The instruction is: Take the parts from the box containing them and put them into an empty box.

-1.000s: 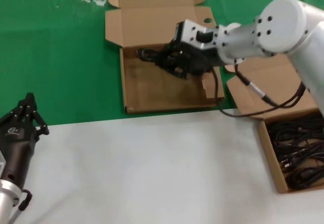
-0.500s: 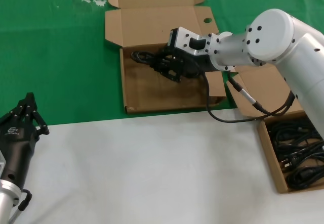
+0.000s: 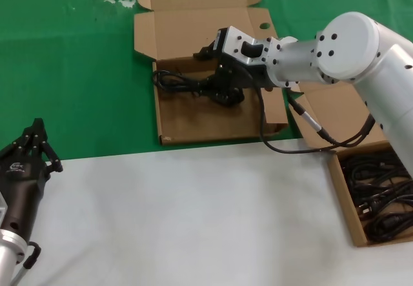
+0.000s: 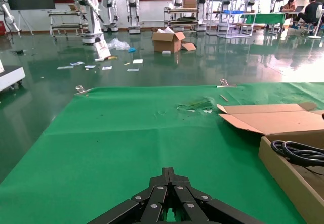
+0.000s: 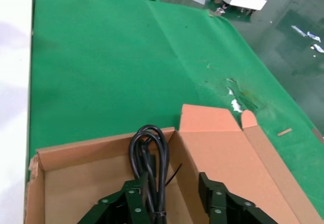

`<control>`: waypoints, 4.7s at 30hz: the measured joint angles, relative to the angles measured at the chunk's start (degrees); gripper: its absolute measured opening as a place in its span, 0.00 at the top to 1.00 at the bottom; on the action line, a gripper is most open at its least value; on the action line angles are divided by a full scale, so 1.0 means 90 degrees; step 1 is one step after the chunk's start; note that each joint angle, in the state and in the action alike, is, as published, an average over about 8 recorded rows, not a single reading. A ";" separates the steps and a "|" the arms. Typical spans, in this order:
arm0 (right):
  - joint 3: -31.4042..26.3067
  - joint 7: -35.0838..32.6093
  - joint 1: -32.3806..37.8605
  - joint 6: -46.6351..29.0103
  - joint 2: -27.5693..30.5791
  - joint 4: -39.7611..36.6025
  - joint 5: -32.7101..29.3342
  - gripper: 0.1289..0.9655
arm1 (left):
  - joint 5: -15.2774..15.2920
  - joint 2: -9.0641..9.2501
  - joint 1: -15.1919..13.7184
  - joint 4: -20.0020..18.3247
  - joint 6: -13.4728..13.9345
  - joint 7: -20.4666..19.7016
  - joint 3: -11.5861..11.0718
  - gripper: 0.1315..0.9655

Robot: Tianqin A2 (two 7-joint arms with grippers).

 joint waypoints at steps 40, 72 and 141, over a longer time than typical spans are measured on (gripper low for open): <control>0.1952 0.2147 -0.2359 0.1244 0.0737 0.4184 -0.0216 0.03 | 0.0000 0.0000 0.0000 0.0000 0.0000 0.0000 0.0000 0.91; 0.2601 0.0833 -0.4348 0.2896 0.0632 0.4580 0.1681 0.00 | -0.0002 0.0000 0.0000 0.0000 0.0000 0.0001 0.0000 0.21; 0.3403 -0.0789 -0.6809 0.4939 0.0502 0.5070 0.4028 0.00 | -0.0002 0.0000 0.0000 0.0000 0.0000 0.0002 0.0000 0.00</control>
